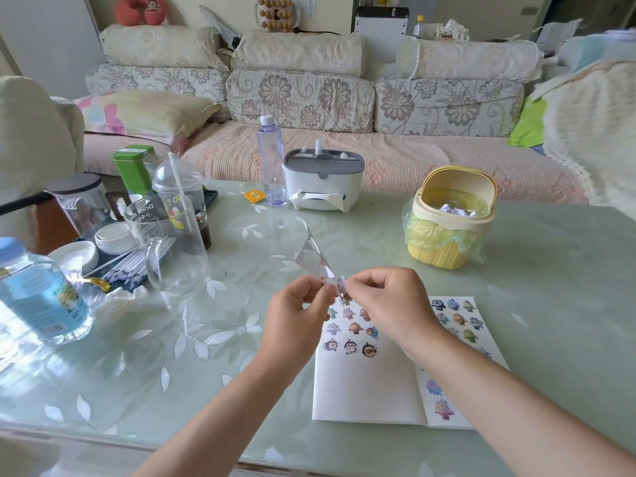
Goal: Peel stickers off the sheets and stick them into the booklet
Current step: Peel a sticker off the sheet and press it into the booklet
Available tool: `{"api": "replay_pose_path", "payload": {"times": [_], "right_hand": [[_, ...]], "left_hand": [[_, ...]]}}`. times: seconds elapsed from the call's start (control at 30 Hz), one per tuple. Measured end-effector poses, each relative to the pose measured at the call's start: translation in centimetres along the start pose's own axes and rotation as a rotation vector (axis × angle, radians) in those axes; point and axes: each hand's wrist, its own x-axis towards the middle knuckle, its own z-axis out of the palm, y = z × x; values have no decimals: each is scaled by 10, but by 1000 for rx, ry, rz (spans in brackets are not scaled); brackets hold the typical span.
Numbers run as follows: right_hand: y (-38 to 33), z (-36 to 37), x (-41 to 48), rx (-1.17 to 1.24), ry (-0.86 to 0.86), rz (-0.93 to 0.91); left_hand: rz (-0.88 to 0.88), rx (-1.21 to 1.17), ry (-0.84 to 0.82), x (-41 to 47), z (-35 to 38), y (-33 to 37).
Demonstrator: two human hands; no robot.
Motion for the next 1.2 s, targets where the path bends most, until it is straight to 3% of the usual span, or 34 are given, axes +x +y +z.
{"api": "replay_pose_path", "payload": {"times": [0.17, 0.33, 0.47, 0.53, 0.63, 0.7, 0.77, 0.83, 0.93, 1.2], "right_hand": [[5, 1, 0, -219, 73, -156], [11, 5, 1, -286, 27, -194], [16, -1, 4, -525, 70, -382], [21, -4, 7, -680, 94, -537], [28, -3, 10, -785, 23, -698], [33, 2, 9, -834, -65, -721], [41, 9, 7, -873, -144, -708], [46, 14, 6, -922, -223, -668], [49, 15, 4, -962, -327, -593], [47, 14, 3, -897, -332, -498]], "left_hand": [[-61, -96, -48, 1, -3, 2], [-123, -99, -83, -1, -6, 4], [-171, -42, 90, 2, -14, 4], [-111, 59, 229, 7, -23, 3], [182, 270, 299, 15, -35, 1], [400, 438, 209, 21, -40, -7], [498, 608, 25, 25, -42, -20], [512, 736, -170, 28, -40, -34], [392, 889, -448, 28, -38, -46], [357, 958, -527, 26, -39, -52]]}}
